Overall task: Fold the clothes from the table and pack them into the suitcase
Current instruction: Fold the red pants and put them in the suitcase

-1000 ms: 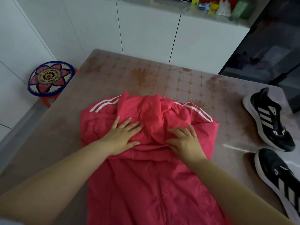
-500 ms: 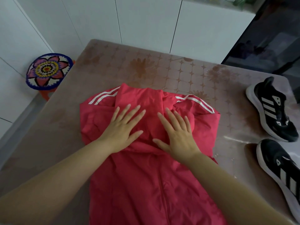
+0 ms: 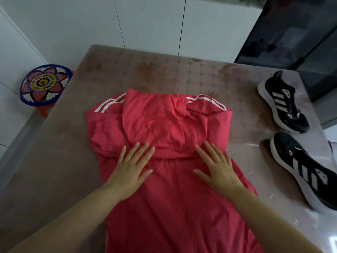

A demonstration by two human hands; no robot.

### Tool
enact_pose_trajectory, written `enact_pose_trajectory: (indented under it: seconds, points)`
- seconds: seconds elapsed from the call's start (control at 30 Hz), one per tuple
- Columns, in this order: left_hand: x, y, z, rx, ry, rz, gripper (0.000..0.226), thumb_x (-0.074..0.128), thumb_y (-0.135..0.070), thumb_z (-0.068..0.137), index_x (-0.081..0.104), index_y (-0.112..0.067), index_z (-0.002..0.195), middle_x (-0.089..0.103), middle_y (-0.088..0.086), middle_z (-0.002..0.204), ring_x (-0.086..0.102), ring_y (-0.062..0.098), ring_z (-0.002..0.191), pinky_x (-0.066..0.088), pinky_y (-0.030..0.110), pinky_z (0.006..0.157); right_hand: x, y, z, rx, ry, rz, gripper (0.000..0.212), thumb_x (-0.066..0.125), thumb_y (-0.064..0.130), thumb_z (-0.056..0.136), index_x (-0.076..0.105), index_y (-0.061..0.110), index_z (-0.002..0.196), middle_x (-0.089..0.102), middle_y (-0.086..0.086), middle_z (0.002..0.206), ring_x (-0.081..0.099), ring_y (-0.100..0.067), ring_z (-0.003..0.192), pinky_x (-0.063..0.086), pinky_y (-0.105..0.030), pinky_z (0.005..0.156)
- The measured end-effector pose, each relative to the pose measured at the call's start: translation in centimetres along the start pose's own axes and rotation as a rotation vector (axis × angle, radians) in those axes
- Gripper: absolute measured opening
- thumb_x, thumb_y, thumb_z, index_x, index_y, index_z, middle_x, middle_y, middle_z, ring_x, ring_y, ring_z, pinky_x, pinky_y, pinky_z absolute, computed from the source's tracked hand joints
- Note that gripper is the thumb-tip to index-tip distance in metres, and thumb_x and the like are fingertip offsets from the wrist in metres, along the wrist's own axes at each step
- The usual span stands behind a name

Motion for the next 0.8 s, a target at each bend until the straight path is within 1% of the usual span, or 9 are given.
enact_pose_trajectory:
  seconds: [0.13, 0.2, 0.27, 0.37, 0.47, 0.53, 0.6, 0.7, 0.8]
  points:
    - [2.7, -4.0, -8.1, 0.267, 0.066, -0.02, 0.055, 0.019, -0.055, 0.097, 0.035, -0.027, 0.141, 0.041, -0.01, 0.144, 0.026, 0.013, 0.138, 0.008, 0.043, 0.113, 1.3, -4.4, -9.4, 0.106, 0.074, 0.005, 0.07, 0.012, 0.08, 0.081, 0.0, 0.051, 0.144, 0.02, 0.0, 0.155, 0.02, -0.024, 0.142, 0.008, -0.04, 0.111]
    - [3.6, -4.4, -10.6, 0.295, 0.066, -0.006, 0.055, 0.022, -0.059, 0.095, 0.04, -0.027, 0.137, 0.048, -0.01, 0.139, 0.032, 0.013, 0.134, 0.007, 0.041, 0.114, 2.3, -5.0, -12.9, 0.07, 0.11, -0.067, 0.067, 0.014, 0.077, 0.085, 0.003, 0.051, 0.145, 0.02, 0.001, 0.154, 0.022, -0.023, 0.14, 0.018, -0.044, 0.11]
    - [4.0, -4.6, -12.1, 0.292, 0.047, 0.008, 0.059, 0.023, -0.062, 0.093, 0.041, -0.026, 0.136, 0.052, -0.009, 0.136, 0.031, 0.013, 0.135, 0.006, 0.039, 0.114, 3.1, -5.4, -15.2, 0.042, 0.126, -0.118, 0.063, 0.017, 0.071, 0.09, 0.01, 0.046, 0.147, 0.029, -0.001, 0.151, 0.027, -0.026, 0.134, 0.031, -0.05, 0.103]
    - [4.1, -5.5, -14.3, 0.276, -0.019, 0.035, 0.059, 0.022, -0.062, 0.093, 0.044, -0.023, 0.131, 0.057, -0.005, 0.129, 0.028, 0.01, 0.138, 0.009, 0.038, 0.114, 3.5, -5.8, -17.1, -0.011, 0.126, -0.155, 0.062, 0.016, 0.068, 0.092, 0.011, 0.042, 0.148, 0.033, -0.003, 0.149, 0.029, -0.027, 0.132, 0.033, -0.053, 0.101]
    - [3.7, -5.9, -17.0, 0.169, -0.109, 0.001, 0.046, 0.026, -0.054, 0.097, 0.051, -0.023, 0.119, 0.067, 0.001, 0.111, 0.048, 0.015, 0.111, 0.016, 0.035, 0.113, 3.3, -5.9, -17.9, -0.117, 0.115, -0.179, 0.062, 0.017, 0.068, 0.093, 0.009, 0.042, 0.149, 0.029, -0.003, 0.15, 0.03, -0.027, 0.133, 0.028, -0.047, 0.111]
    - [3.2, -6.2, -19.1, 0.082, -0.189, -0.016, 0.043, 0.028, -0.049, 0.099, 0.061, -0.022, 0.108, 0.07, 0.002, 0.097, 0.05, 0.013, 0.098, 0.016, 0.027, 0.114, 3.2, -6.2, -18.8, -0.217, 0.127, -0.189, 0.062, 0.019, 0.068, 0.092, 0.011, 0.042, 0.148, 0.029, -0.003, 0.15, 0.029, -0.027, 0.133, 0.02, -0.044, 0.114]
    - [3.3, -6.8, -20.8, -0.003, -0.217, -0.018, 0.053, 0.03, -0.05, 0.099, 0.071, -0.017, 0.098, 0.071, 0.002, 0.093, 0.051, 0.012, 0.094, 0.014, 0.023, 0.114, 3.3, -7.0, -20.3, -0.303, 0.154, -0.208, 0.061, 0.02, 0.069, 0.092, 0.012, 0.044, 0.148, 0.03, -0.002, 0.15, 0.03, -0.027, 0.133, 0.024, -0.045, 0.113]
    - [4.9, -8.0, -22.6, -0.071, -0.11, 0.0, 0.065, 0.03, -0.062, 0.093, 0.067, -0.014, 0.114, 0.069, 0.001, 0.108, 0.048, 0.008, 0.112, 0.011, 0.032, 0.115, 3.2, -8.0, -22.4, -0.42, 0.157, -0.22, 0.056, 0.02, 0.064, 0.095, 0.012, 0.045, 0.147, 0.036, -0.001, 0.147, 0.035, -0.026, 0.13, 0.022, -0.044, 0.111]
    - [7.1, -8.4, -24.0, -0.066, 0.045, 0.108, 0.077, 0.03, -0.072, 0.085, 0.027, -0.026, 0.147, 0.04, -0.009, 0.145, 0.027, 0.004, 0.137, 0.001, 0.042, 0.115, 2.3, -7.9, -22.6, -0.493, 0.111, -0.235, 0.049, 0.019, 0.052, 0.1, 0.008, 0.044, 0.148, 0.051, -0.004, 0.139, 0.045, -0.025, 0.124, 0.034, -0.042, 0.106]
Point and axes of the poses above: each hand's wrist, its own z-axis towards the middle knuckle, its own x-axis out of the palm, y = z × x, the point moved 9 cm from there along z, towards the middle knuckle
